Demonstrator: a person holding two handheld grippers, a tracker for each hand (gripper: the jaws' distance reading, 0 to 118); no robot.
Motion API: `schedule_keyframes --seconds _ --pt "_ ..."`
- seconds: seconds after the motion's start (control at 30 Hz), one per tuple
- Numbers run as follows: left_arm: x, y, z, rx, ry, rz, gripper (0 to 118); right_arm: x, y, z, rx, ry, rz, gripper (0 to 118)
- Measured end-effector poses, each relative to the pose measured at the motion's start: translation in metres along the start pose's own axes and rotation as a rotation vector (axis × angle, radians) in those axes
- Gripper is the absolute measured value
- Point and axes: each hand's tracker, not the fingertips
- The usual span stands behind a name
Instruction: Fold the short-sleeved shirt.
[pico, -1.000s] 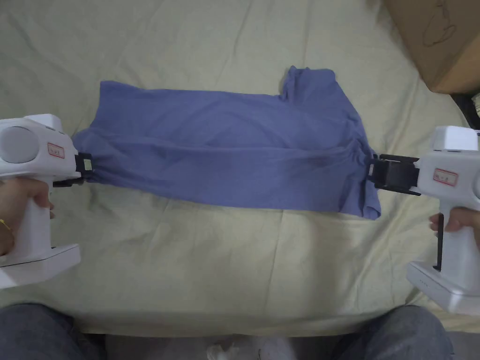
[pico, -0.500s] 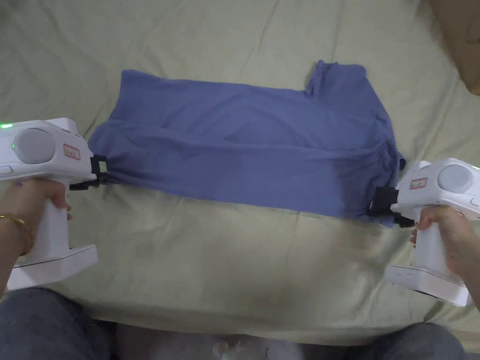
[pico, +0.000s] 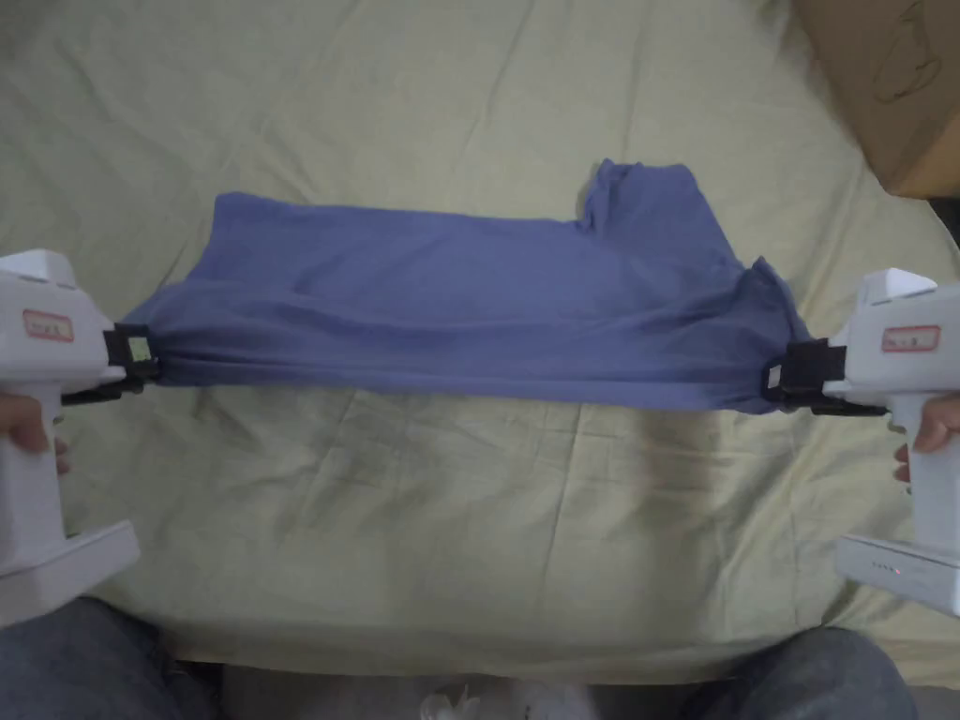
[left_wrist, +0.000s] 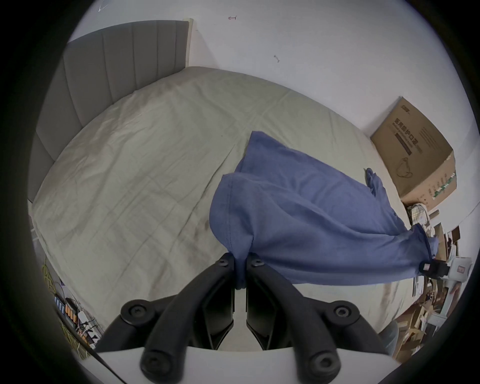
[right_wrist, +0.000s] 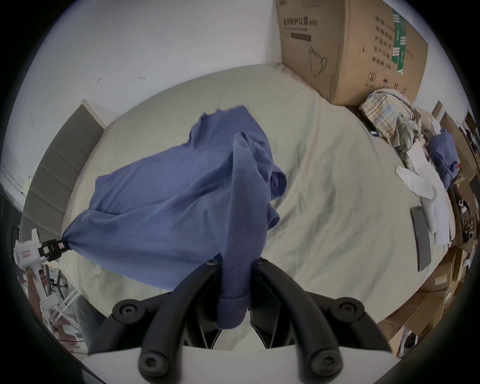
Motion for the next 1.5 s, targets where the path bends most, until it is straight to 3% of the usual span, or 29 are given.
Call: schedule_keyframes --seconds 0.23,0.3,0.33,0.37,0.43,0.47,0.57,0.8,0.87,0.93,1.0,1.03,1.07,1.13,1.17,1.23,1.27,1.5 --pt "-0.023 -0.070 0.008 -0.075 -0.008 0.008 5 0.010 -0.079 0.000 -0.067 -0.013 -0.041 12" --pt "-0.024 -0.086 -0.001 -0.108 0.017 0.010 27 0.013 -0.097 -0.010 -0.083 -0.018 -0.050 13" --pt "-0.024 -0.090 -0.003 -0.115 0.036 0.014 44 0.013 -0.103 -0.013 -0.084 -0.017 -0.058 17" --pt "-0.023 -0.093 -0.004 -0.119 0.072 0.012 73 0.013 -0.106 -0.014 -0.078 -0.022 -0.066 37" --pt "-0.024 -0.092 -0.003 -0.104 0.092 0.006 108 0.014 -0.106 -0.011 -0.066 -0.061 -0.062 84" --pt "-0.024 -0.088 0.002 -0.085 0.097 0.005 108 0.014 -0.102 -0.007 -0.067 -0.094 -0.056 84" --pt "-0.019 -0.068 0.027 0.050 0.080 -0.010 117 0.011 -0.085 0.024 0.061 -0.139 -0.020 98" --pt "0.031 -0.038 0.085 0.488 0.075 -0.159 118 -0.036 -0.059 0.103 0.579 -0.123 0.084 99" --pt "0.047 -0.041 0.096 0.627 0.057 -0.227 118 -0.051 -0.062 0.113 0.703 -0.131 0.104 103" --pt "0.059 -0.044 0.099 0.706 0.058 -0.253 116 -0.065 -0.067 0.117 0.786 -0.160 0.122 106" --pt "0.069 -0.047 0.100 0.745 0.054 -0.276 107 -0.074 -0.072 0.113 0.838 -0.172 0.132 105" --pt "0.070 -0.049 0.097 0.756 0.048 -0.276 95 -0.078 -0.075 0.112 0.845 -0.165 0.125 102" --pt "0.072 -0.050 0.096 0.758 0.041 -0.284 75 -0.081 -0.077 0.110 0.849 -0.141 0.114 96" --pt "0.074 -0.050 0.093 0.737 0.017 -0.285 40 -0.085 -0.077 0.105 0.842 -0.101 0.100 66" --pt "0.075 -0.050 0.089 0.722 -0.005 -0.281 23 -0.088 -0.077 0.102 0.845 -0.101 0.095 37" --pt "0.076 -0.051 0.085 0.712 -0.003 -0.283 5 -0.093 -0.075 0.097 0.833 -0.108 0.112 4" --pt "0.076 -0.052 0.083 0.711 -0.004 -0.281 0 -0.094 -0.073 0.093 0.832 -0.111 0.112 1" --pt "0.077 -0.035 0.066 0.664 -0.019 -0.276 0 -0.097 -0.060 0.079 0.801 -0.092 0.119 0"
